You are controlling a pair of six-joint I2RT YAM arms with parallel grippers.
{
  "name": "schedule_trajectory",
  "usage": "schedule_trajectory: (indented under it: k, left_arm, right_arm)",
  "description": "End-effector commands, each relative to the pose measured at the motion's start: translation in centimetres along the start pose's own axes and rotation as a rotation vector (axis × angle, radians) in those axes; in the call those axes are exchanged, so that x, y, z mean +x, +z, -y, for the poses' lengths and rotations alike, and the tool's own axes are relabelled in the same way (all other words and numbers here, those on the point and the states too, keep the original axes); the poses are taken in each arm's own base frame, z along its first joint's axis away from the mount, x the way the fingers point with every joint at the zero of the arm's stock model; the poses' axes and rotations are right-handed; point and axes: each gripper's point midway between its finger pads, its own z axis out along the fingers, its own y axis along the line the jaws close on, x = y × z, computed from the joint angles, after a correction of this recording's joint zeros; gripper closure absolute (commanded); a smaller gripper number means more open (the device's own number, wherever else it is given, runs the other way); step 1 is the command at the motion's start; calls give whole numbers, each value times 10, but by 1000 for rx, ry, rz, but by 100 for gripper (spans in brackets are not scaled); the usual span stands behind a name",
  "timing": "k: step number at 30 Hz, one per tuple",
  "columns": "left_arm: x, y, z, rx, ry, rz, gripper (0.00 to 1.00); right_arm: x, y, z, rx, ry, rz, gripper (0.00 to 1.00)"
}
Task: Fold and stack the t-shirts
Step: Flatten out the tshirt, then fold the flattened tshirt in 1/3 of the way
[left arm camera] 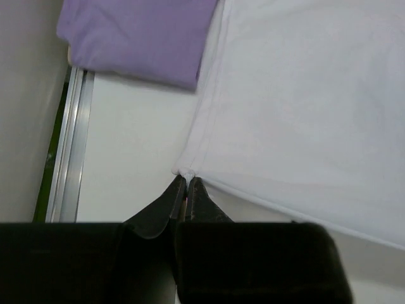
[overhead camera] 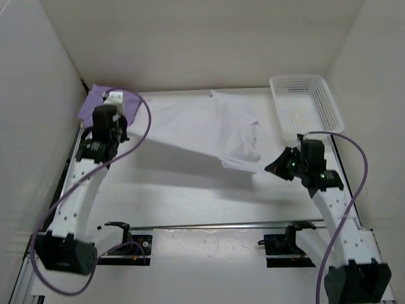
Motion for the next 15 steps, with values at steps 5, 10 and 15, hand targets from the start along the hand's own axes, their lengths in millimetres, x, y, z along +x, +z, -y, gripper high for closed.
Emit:
schedule_trajectory:
  k: [5,10,15]
  left_arm:
    - [156,-24,-11,-15,68,-272,90]
    - [196,-29,-10,-5,89,-354,90]
    - [202,-26,-10,-3,88,-382,90]
  right_arm:
    - [82,-7,48,74,117,-108,100]
    - [99,-4,60,104,139,-163,100]
    - [97,0,62,144,135,-208,100]
